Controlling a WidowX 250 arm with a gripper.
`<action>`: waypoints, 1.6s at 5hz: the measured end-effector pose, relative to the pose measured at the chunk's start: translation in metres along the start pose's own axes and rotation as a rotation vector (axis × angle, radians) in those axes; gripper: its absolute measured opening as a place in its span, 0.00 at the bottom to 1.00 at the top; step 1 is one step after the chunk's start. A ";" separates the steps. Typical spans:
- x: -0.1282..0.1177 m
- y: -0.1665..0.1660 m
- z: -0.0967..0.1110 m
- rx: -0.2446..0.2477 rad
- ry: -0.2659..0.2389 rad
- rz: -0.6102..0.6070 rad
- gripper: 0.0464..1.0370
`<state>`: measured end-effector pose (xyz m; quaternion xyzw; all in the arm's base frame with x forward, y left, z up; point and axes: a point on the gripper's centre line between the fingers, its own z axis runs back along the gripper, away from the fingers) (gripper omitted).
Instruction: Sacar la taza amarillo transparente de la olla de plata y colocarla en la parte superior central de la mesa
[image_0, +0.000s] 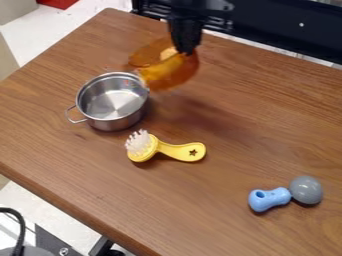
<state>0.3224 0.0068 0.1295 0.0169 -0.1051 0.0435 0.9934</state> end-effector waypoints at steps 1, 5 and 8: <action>0.005 -0.021 -0.010 0.015 -0.003 -0.005 0.01; 0.019 -0.095 -0.052 -0.006 -0.057 0.017 0.01; 0.028 -0.108 -0.058 -0.146 -0.117 0.027 0.03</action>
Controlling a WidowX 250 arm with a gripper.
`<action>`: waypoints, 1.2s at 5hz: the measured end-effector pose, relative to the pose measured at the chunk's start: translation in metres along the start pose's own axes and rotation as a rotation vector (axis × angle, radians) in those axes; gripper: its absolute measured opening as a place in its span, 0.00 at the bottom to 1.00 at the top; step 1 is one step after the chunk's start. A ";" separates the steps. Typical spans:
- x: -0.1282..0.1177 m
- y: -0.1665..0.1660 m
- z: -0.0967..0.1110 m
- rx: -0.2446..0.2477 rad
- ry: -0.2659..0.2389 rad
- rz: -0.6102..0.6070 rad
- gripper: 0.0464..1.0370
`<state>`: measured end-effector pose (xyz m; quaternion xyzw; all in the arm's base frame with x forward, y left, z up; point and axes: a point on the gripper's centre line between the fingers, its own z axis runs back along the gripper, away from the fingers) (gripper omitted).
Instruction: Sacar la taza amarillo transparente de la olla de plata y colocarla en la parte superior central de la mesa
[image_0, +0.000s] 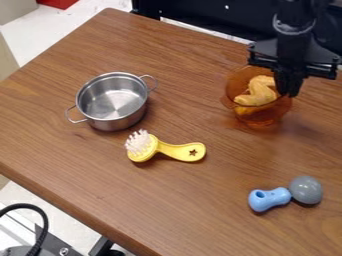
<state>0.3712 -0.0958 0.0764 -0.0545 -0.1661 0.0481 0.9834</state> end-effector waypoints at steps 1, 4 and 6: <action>-0.001 0.004 -0.004 -0.003 0.040 0.026 0.18; 0.003 0.009 -0.007 -0.009 0.061 0.047 0.96; -0.004 0.022 0.007 0.016 0.047 0.077 0.96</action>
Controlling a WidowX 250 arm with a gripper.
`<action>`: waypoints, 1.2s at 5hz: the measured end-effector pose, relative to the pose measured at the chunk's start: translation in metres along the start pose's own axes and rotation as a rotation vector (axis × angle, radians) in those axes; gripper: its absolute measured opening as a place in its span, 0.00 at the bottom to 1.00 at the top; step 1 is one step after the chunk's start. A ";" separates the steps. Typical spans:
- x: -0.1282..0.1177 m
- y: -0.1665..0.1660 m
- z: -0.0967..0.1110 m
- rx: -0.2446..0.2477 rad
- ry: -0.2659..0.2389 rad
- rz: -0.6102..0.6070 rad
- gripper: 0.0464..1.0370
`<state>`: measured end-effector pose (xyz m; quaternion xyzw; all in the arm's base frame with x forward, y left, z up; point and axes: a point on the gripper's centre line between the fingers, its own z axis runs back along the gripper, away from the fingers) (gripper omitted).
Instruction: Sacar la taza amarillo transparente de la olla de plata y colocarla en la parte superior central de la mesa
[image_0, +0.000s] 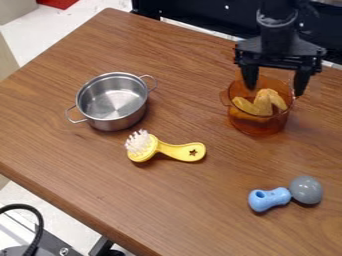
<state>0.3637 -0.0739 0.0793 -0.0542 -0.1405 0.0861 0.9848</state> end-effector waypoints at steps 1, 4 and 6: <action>-0.005 0.015 0.013 0.013 0.006 0.001 0.96; -0.006 0.086 0.043 0.005 0.031 -0.011 0.96; 0.021 0.131 0.046 0.018 -0.019 0.051 0.96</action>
